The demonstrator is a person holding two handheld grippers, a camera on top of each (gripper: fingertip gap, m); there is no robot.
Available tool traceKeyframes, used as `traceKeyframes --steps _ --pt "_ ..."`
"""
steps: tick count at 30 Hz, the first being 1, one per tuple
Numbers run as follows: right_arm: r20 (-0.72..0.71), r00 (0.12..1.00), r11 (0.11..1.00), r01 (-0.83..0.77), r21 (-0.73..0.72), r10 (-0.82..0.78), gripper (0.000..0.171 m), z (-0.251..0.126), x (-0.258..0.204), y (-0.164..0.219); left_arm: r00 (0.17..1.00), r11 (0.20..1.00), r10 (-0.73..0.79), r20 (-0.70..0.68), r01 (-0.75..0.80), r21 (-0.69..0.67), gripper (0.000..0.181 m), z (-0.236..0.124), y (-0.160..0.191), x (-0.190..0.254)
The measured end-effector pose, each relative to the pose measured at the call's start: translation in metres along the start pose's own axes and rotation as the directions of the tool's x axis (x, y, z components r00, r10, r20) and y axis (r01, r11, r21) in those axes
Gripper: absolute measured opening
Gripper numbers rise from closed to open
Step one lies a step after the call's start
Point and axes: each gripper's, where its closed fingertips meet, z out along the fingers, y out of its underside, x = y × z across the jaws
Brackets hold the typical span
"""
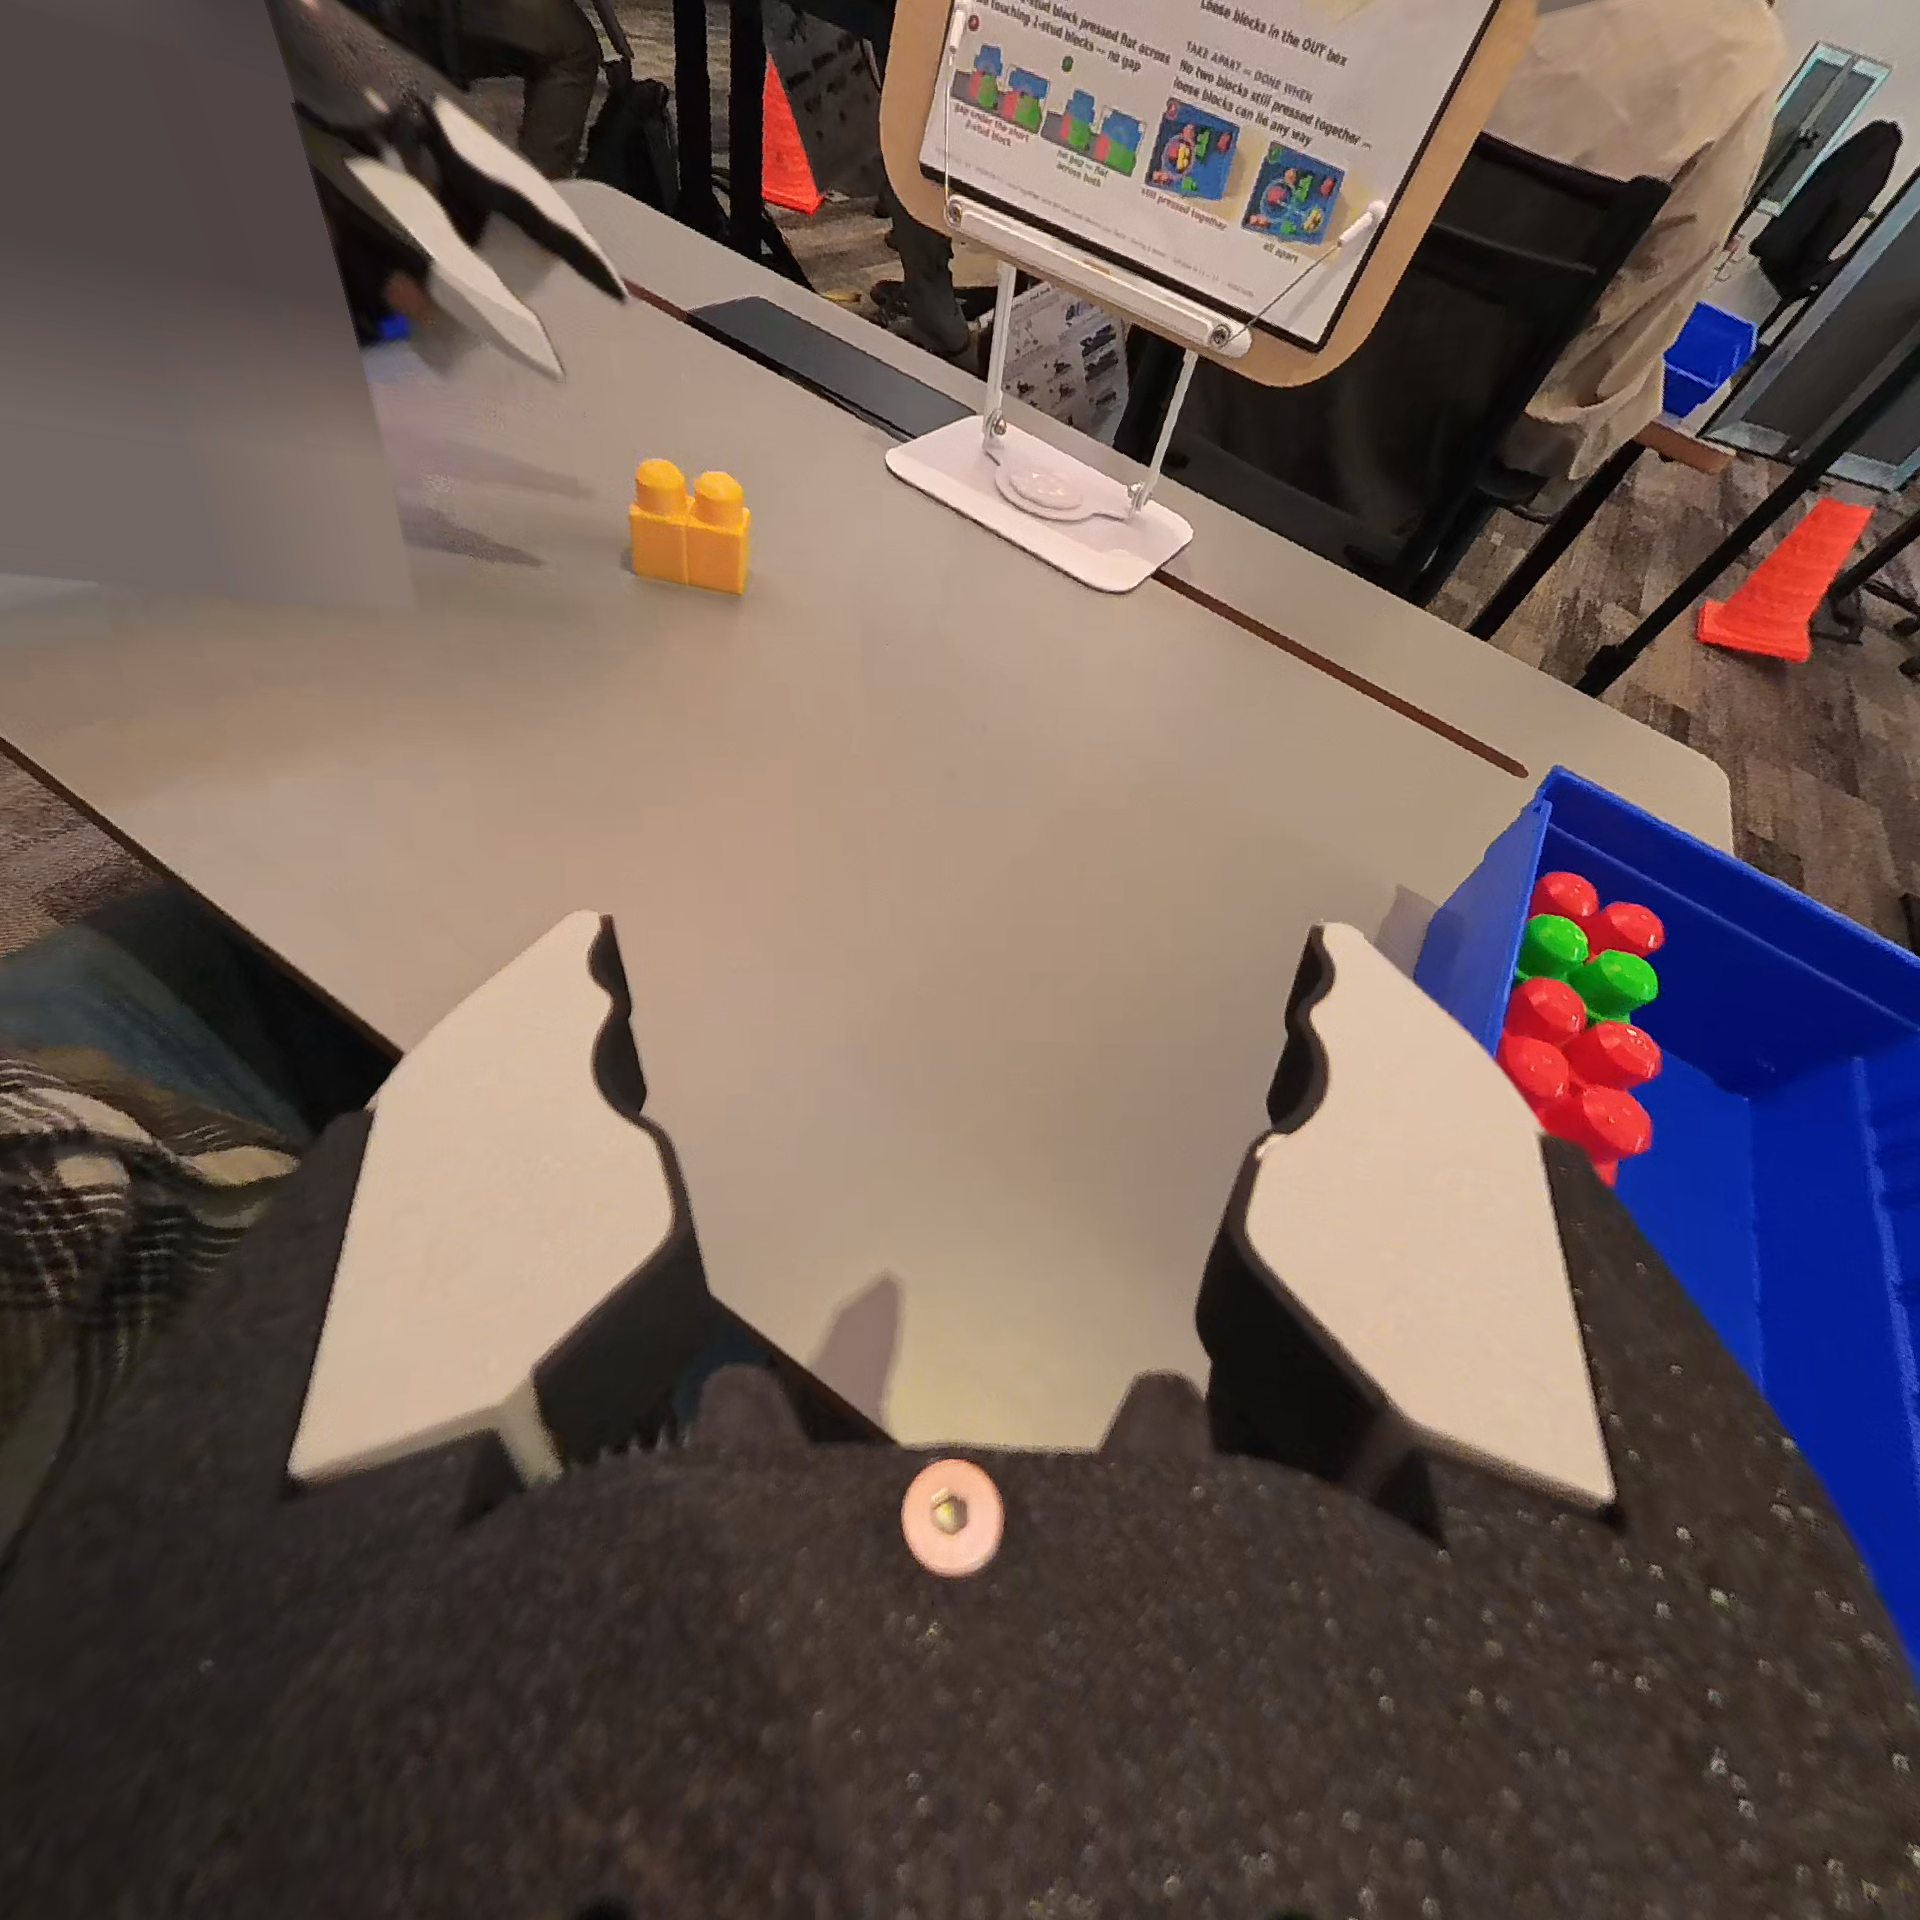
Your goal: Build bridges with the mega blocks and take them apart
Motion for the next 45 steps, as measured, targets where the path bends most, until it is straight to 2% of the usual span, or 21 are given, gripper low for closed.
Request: traceKeyframes --steps 4,7,12,14,17,21,26,31,36,41,45 --pt "0.014 1.000 1.000 0.016 0.010 -0.016 0.119 0.006 0.001 -0.007 0.992 1.000 -0.008 0.126 0.009 -0.002 0.082 -0.078 -0.013 -0.022" --pt "0.030 0.999 0.999 0.025 0.021 -0.026 0.119 0.013 -0.001 -0.013 0.967 0.997 -0.073 0.244 0.075 -0.001 0.084 -0.147 -0.006 -0.051" --pt "0.070 0.997 0.999 0.033 0.036 -0.036 0.118 0.030 -0.009 -0.022 0.914 0.963 -0.253 0.317 0.268 -0.002 0.083 -0.253 0.038 -0.075" --pt "0.089 0.995 0.999 0.037 0.038 -0.040 0.118 0.039 -0.014 -0.026 0.902 0.942 -0.312 0.299 0.334 -0.022 0.078 -0.281 0.060 -0.071" --pt "0.112 0.992 0.998 0.048 0.043 -0.053 0.118 0.055 -0.021 -0.036 0.892 0.908 -0.330 0.308 0.389 -0.153 0.073 -0.309 0.101 -0.060" --pt "0.144 0.986 0.996 0.083 0.033 -0.087 0.118 0.077 -0.035 -0.054 0.880 0.848 -0.347 0.325 0.442 -0.292 0.062 -0.325 0.144 -0.046" --pt "0.162 0.978 0.992 0.125 0.029 -0.128 0.118 0.102 -0.050 -0.079 0.834 0.771 -0.388 0.393 0.527 -0.356 0.042 -0.332 0.184 -0.046" --pt "0.188 0.971 0.989 0.144 0.022 -0.145 0.118 0.128 -0.062 -0.093 0.868 0.711 -0.346 0.358 0.491 -0.503 0.042 -0.337 0.212 -0.044" --pt "0.233 0.959 0.987 0.162 0.010 -0.160 0.118 0.159 -0.073 -0.104 0.828 0.671 -0.464 0.315 0.561 -0.484 0.041 -0.333 0.211 -0.046" --pt "0.252 0.952 0.983 0.183 -0.004 -0.177 0.119 0.182 -0.078 -0.113 0.849 0.736 -0.461 0.257 0.528 -0.424 0.037 -0.317 0.196 -0.051" --pt "0.255 0.947 0.979 0.204 -0.014 -0.194 0.119 0.192 -0.081 -0.120 0.877 0.751 -0.426 0.224 0.480 -0.453 0.034 -0.301 0.198 -0.059"
